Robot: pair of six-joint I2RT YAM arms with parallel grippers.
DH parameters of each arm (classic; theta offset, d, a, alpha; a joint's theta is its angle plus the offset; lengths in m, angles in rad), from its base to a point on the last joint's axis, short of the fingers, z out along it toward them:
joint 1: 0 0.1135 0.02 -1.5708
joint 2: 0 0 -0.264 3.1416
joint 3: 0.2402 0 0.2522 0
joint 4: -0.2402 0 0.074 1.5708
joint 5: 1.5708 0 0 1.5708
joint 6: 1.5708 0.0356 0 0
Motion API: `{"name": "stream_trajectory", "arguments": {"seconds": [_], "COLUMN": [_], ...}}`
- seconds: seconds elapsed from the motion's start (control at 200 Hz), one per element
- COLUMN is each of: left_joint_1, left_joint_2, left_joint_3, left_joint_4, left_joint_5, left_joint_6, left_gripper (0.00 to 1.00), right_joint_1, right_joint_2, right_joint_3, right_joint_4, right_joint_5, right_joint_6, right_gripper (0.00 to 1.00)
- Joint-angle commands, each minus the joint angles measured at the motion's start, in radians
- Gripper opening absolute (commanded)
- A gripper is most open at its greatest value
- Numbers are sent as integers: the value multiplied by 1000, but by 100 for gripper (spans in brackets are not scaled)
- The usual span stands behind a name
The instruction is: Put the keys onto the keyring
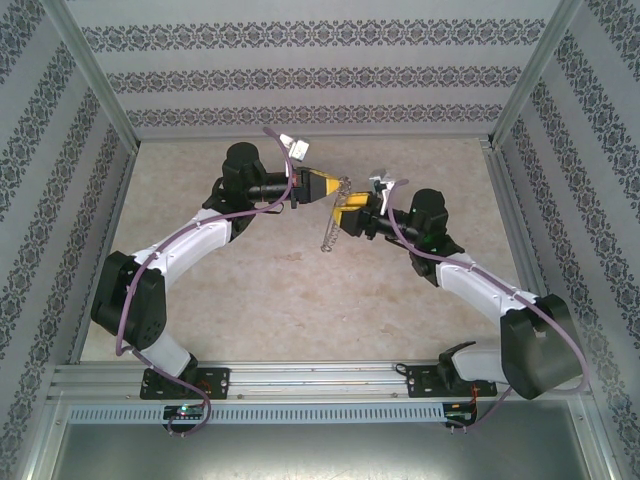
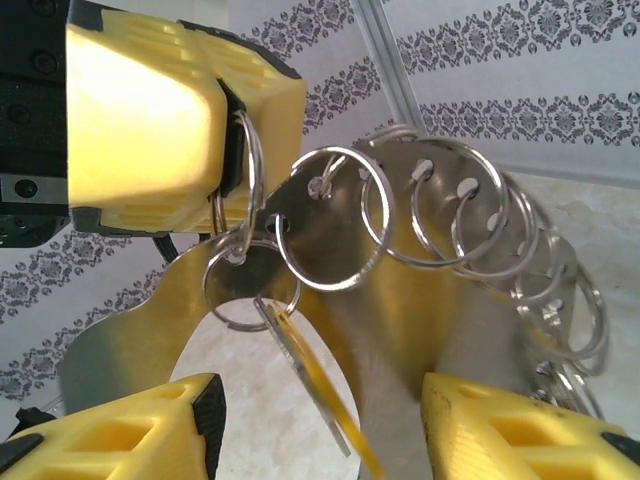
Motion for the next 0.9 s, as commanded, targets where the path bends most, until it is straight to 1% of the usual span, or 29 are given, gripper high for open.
{"name": "stream_trajectory", "arguments": {"seconds": [0.0, 0.235, 0.3, 0.395, 0.51, 0.714, 0.899], "left_joint_1": [-12, -11, -11, -11, -11, -11, -11], "left_joint_2": [-6, -4, -3, -6, -11, -36, -47], "left_joint_3": [38, 38, 37, 35, 32, 36, 36], "left_joint_4": [27, 32, 29, 26, 8, -101, -139], "left_joint_5": [29, 23, 23, 20, 17, -11, -24], "left_joint_6": [-10, -7, -2, 10, 38, 147, 187], "left_gripper": [0, 0, 0, 0, 0, 0, 0], "right_joint_1": [11, 8, 6, 2, -3, -8, -7], "right_joint_2": [11, -22, -39, -66, -104, -182, -191], "right_joint_3": [31, 11, 6, 0, 7, 35, 84], "right_joint_4": [46, 20, -8, -58, -178, -398, -498], "right_joint_5": [-15, -20, -13, 3, 33, 107, 116], "right_joint_6": [-29, -38, -49, -66, -111, -208, -243], "right_gripper": [49, 9, 0, 0, 0, 0, 0]}}
